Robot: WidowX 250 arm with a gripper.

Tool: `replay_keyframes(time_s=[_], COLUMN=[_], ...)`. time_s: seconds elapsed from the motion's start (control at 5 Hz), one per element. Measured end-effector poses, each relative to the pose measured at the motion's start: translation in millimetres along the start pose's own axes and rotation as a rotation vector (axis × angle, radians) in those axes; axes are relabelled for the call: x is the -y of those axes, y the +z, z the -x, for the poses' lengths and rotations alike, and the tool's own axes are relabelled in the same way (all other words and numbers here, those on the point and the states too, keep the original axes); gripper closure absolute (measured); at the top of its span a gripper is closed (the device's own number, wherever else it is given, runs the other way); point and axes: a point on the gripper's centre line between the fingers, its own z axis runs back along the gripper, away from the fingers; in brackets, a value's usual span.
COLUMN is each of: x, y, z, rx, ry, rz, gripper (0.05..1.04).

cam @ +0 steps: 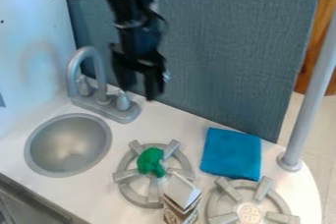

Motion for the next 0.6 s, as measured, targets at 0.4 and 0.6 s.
replay_keyframes(time_s=[0.4, 0.6], x=[54.5, 77.2], y=[17.1, 8.0], z=[16.2, 34.0], rx=[0.010, -0.013], ry=[-0.221, -0.339], rz=[-0.045, -0.105], gripper=[0.083, 0.083])
